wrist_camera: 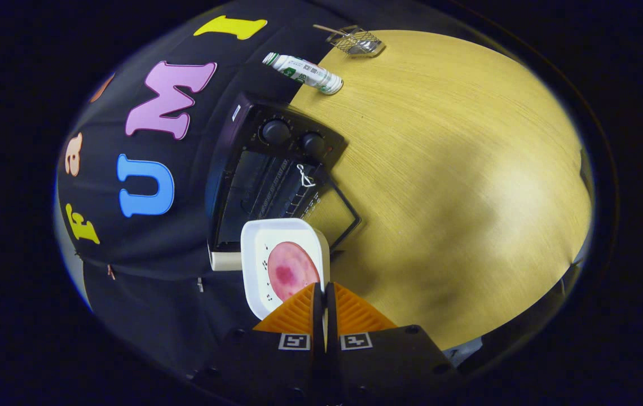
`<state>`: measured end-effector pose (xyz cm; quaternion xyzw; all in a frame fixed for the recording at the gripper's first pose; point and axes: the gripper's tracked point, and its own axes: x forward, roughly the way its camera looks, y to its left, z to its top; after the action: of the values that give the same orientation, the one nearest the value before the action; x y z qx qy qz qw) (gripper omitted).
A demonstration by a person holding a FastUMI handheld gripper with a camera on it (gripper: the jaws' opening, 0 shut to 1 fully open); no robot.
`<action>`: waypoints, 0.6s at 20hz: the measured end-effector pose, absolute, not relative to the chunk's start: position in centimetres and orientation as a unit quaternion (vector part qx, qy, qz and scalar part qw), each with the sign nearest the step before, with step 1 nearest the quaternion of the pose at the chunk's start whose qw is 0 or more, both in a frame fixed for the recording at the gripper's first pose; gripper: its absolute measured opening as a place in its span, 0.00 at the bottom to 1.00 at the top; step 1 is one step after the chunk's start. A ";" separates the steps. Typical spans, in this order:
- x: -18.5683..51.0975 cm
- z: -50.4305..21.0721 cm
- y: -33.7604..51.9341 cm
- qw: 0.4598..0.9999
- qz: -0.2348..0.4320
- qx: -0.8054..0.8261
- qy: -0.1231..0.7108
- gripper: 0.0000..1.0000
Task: Open the toaster oven, put the food inside, and close the toaster oven door.
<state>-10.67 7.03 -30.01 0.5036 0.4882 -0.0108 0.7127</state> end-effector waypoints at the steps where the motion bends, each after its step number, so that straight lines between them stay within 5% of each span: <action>1: -10.0 -30.3 7.9 0.710 -0.024 0.512 0.483 0.05; 12: -1.8 -33.7 13.1 0.686 -0.209 0.588 0.374 0.05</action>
<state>-1.84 13.11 -33.73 0.5879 0.3739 -0.2090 0.6862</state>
